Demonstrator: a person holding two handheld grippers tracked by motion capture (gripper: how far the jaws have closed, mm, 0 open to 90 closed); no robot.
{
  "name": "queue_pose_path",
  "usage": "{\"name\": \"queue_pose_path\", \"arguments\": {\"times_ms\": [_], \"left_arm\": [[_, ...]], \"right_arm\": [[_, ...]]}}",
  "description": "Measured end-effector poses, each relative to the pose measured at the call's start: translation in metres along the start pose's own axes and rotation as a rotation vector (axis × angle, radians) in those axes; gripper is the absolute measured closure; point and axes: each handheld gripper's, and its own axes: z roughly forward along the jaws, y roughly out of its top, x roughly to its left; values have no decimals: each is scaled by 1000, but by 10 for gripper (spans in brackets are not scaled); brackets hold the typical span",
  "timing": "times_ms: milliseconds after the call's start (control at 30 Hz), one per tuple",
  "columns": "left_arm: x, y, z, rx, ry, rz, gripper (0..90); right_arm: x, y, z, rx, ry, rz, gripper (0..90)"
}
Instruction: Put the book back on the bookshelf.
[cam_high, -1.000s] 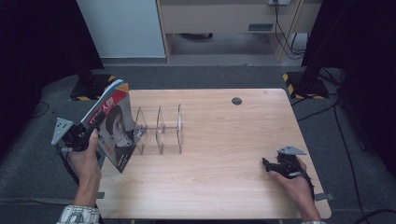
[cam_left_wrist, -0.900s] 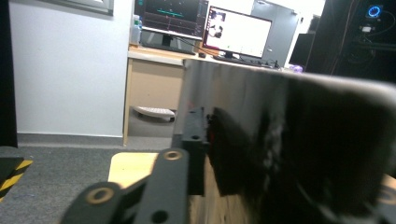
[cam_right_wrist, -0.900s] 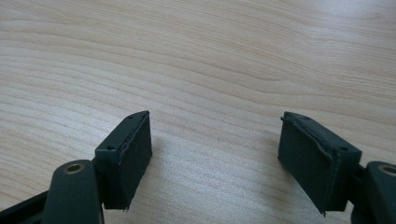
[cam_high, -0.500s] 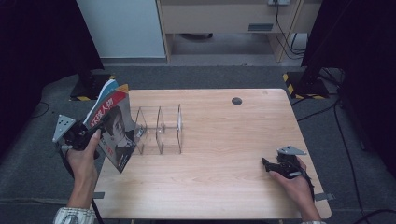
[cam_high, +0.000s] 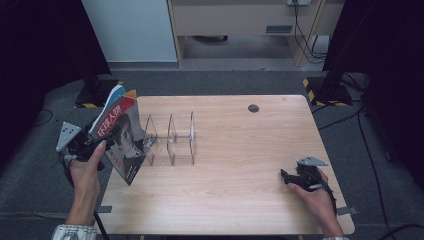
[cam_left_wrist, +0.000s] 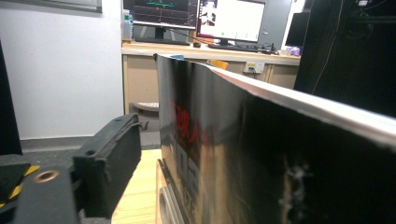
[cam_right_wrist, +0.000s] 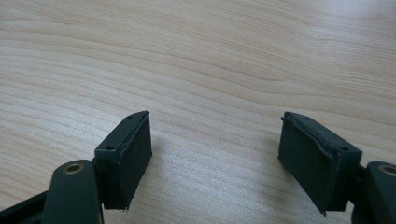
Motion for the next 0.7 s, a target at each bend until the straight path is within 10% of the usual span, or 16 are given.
{"name": "queue_pose_path", "arguments": {"times_ms": [700], "left_arm": [[-8,-5,-9,11,-14,37,31]], "right_arm": [[0,0,0,1,3,-5,257]]}}
